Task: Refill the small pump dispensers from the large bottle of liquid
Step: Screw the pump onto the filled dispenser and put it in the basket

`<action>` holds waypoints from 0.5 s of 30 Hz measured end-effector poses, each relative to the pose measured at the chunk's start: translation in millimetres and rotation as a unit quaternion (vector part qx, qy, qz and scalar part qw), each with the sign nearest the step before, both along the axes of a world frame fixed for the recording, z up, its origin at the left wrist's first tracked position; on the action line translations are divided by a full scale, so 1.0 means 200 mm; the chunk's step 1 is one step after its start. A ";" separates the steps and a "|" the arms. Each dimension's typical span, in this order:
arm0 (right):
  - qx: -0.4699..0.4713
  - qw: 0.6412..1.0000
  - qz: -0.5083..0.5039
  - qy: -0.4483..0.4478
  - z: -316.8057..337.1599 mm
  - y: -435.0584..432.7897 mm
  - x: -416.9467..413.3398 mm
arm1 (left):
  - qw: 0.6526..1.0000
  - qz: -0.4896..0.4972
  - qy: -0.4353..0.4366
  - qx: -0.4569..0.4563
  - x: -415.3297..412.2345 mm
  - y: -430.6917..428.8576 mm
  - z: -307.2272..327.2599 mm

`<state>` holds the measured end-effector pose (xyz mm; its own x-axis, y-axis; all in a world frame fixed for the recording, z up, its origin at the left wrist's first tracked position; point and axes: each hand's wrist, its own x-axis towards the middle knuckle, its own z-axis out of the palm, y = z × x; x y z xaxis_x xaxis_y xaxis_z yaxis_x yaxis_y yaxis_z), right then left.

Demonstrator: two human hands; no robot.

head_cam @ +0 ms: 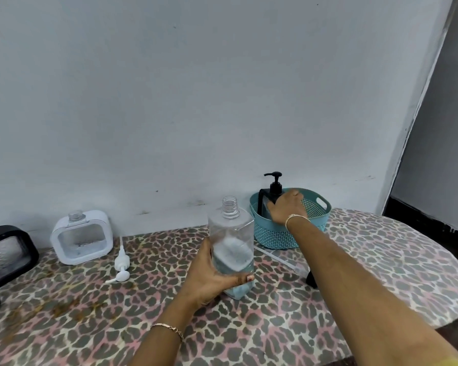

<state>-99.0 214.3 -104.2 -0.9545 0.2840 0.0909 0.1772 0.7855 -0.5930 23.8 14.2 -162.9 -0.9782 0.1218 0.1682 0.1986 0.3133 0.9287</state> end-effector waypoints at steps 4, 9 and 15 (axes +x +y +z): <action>0.021 0.998 0.028 -0.045 -0.01 0.01 -0.01 | 1.000 -0.001 0.002 0.003 0.00 0.00 0.00; -0.032 0.994 0.051 -0.091 0.00 0.04 -0.02 | 1.000 -0.002 -0.004 0.003 0.00 0.00 0.00; -0.021 0.992 0.056 -0.109 0.02 0.04 0.01 | 1.000 -0.001 -0.012 0.000 -0.01 0.00 -0.01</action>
